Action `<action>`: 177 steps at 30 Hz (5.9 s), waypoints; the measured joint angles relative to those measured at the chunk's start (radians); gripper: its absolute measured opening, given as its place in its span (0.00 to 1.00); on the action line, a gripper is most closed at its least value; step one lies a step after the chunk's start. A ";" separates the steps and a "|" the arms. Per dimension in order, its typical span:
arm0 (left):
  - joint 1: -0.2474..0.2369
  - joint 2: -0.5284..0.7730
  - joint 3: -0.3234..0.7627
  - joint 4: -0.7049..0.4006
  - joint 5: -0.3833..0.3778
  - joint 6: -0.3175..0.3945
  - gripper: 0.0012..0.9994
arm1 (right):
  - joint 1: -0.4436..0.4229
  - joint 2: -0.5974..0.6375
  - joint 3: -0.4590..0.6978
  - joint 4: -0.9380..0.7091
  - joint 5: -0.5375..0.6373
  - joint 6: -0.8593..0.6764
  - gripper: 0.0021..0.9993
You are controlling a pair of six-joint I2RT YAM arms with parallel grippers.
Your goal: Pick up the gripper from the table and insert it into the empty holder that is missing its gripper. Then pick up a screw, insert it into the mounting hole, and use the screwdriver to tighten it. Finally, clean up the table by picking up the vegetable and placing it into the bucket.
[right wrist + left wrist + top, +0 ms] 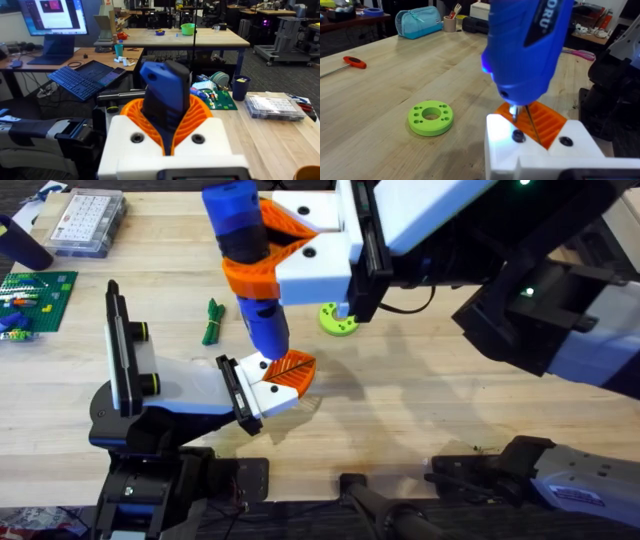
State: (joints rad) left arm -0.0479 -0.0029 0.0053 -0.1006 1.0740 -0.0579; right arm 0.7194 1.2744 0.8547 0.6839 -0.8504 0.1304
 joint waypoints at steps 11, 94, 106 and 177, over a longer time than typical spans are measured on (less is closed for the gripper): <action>0.000 0.003 0.000 0.000 0.004 -0.003 0.02 | -0.001 0.007 -0.007 -0.023 0.000 0.000 0.05; 0.000 0.003 0.000 0.000 0.004 -0.003 0.02 | 0.037 0.119 0.190 -0.086 -0.165 -0.035 0.05; 0.000 0.003 0.000 0.000 0.004 -0.003 0.02 | 0.037 0.119 0.190 -0.086 -0.168 -0.060 0.05; 0.000 0.004 0.000 -0.002 0.007 -0.011 0.02 | 0.037 0.148 0.151 -0.040 -0.164 -0.047 0.05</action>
State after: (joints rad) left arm -0.0479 0.0010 0.0055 -0.1028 1.0811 -0.0692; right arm 0.7563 1.4221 1.0058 0.6437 -1.0144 0.0833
